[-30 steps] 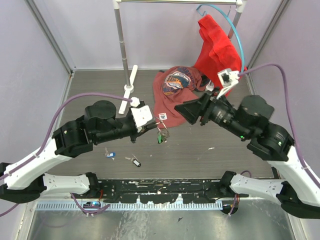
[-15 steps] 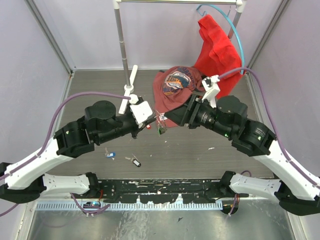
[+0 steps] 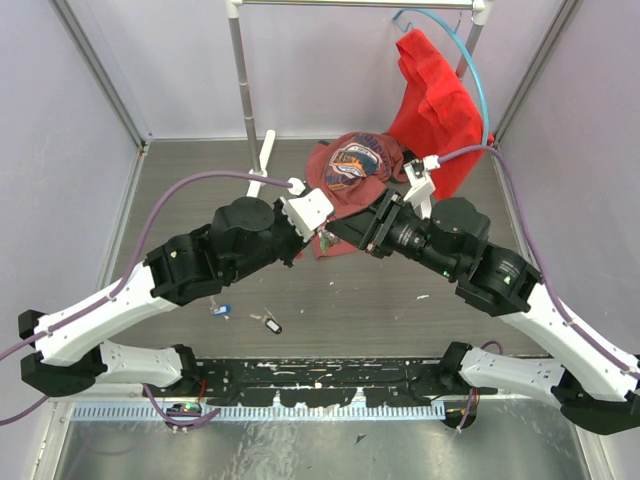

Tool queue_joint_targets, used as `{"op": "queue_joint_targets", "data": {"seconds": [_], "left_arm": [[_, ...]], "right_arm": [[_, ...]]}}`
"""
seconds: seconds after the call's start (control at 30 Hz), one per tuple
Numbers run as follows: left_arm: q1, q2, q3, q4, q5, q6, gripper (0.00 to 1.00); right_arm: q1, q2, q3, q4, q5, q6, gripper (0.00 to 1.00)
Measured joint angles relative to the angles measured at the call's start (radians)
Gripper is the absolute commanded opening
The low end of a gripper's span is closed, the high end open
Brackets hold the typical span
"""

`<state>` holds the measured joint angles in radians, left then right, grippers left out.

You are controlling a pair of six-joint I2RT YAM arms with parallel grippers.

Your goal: Put the keys on the keyring

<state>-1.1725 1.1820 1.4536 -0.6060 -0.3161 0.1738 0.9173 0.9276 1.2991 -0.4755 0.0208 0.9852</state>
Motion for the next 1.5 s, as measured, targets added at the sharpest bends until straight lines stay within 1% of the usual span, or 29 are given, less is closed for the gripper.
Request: {"op": "queue_joint_targets", "data": {"seconds": [0.2, 0.53, 0.63, 0.93, 1.2, 1.5], "left_arm": [[0.0, 0.006, 0.005, 0.001, -0.018, -0.014, 0.0], [0.0, 0.003, 0.007, 0.002, -0.007, -0.024, 0.0], [0.0, -0.004, 0.007, 0.004, 0.01, -0.025, 0.0], [0.0, -0.036, 0.002, 0.043, 0.039, -0.034, 0.0], [0.0, -0.037, -0.004, 0.06, 0.05, -0.05, 0.0], [0.001, -0.037, -0.009, 0.067, 0.045, -0.059, 0.0]], "right_arm": [[0.0, 0.008, -0.06, 0.002, 0.001, 0.048, 0.36], [0.0, 0.006, -0.146, 0.049, 0.035, 0.126, 0.37], [0.0, 0.006, -0.152, 0.066, 0.045, 0.139, 0.39], [0.0, 0.001, -0.171, 0.119, 0.082, 0.169, 0.39], [0.0, -0.008, -0.196, 0.161, 0.106, 0.19, 0.34], [0.002, -0.034, -0.197, 0.188, 0.114, 0.191, 0.34]]}}
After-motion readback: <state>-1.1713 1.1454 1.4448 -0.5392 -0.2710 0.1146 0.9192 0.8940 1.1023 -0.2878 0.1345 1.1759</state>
